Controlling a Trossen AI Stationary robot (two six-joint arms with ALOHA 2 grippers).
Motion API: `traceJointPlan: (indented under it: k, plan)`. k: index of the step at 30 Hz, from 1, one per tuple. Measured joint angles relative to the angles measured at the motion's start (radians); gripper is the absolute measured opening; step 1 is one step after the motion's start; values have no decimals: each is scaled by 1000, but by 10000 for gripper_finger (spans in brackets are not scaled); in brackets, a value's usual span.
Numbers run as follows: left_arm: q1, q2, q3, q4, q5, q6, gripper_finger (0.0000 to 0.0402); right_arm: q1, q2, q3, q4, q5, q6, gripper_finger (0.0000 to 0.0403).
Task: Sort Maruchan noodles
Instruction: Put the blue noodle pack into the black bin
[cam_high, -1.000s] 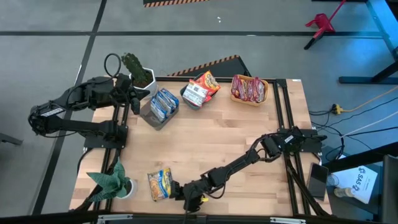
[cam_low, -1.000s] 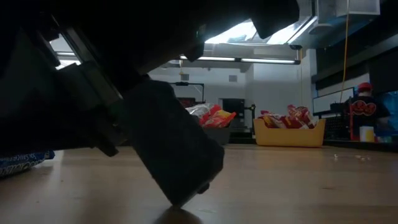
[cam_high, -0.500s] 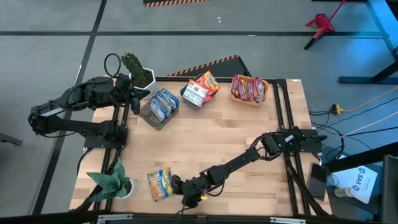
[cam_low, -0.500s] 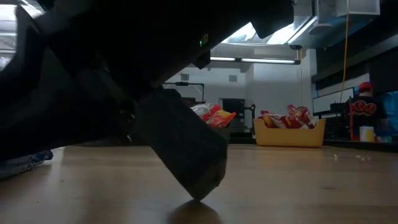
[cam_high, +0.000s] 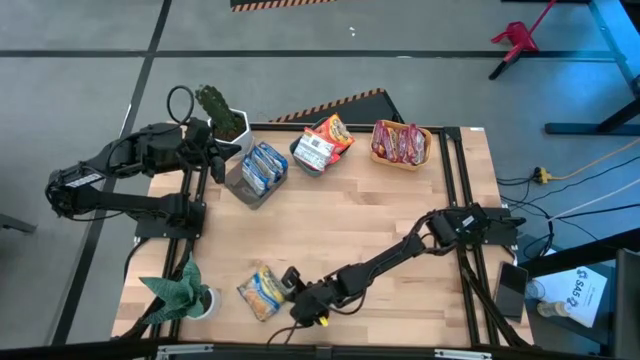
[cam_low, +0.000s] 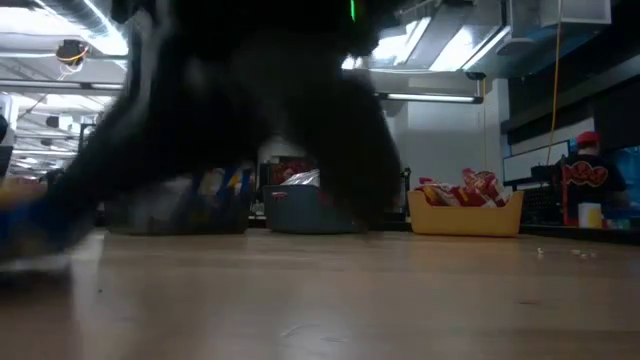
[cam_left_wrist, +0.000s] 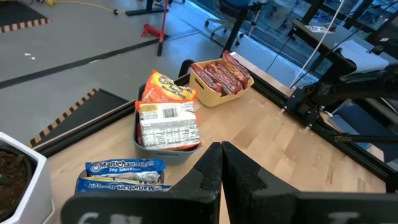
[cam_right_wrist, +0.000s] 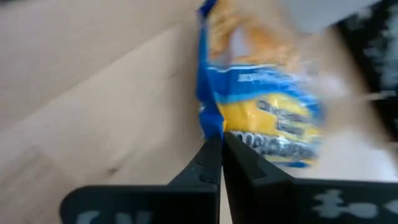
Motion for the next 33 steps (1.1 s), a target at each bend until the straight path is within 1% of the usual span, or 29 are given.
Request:
traceJointPlan:
  k: [8, 12, 17, 20, 24, 28, 33]
  plan:
    - [0, 0, 0, 1, 0, -2, 0, -47, -93, 3, -106, 56, 4, 0]
    - [0, 0, 0, 0, 0, -5, 0, -82, -152, 7, -96, 58, 2, 0]
    - [0, 0, 0, 0, 0, -5, 0, -140, -198, 6, -85, 58, -41, 0]
    - [0, 0, 0, 0, 0, -5, 0, -180, -212, 7, -67, 54, -51, 0]
    - [0, 0, 0, 0, 0, 3, 0, -227, -212, 8, -1, 23, -74, 0]
    - [0, 0, 0, 0, 0, 2, 0, -264, -212, 59, 9, 20, -112, 0]
    - [0, 0, 0, 0, 0, 2, 0, -318, -212, 162, 8, 20, -214, 0]
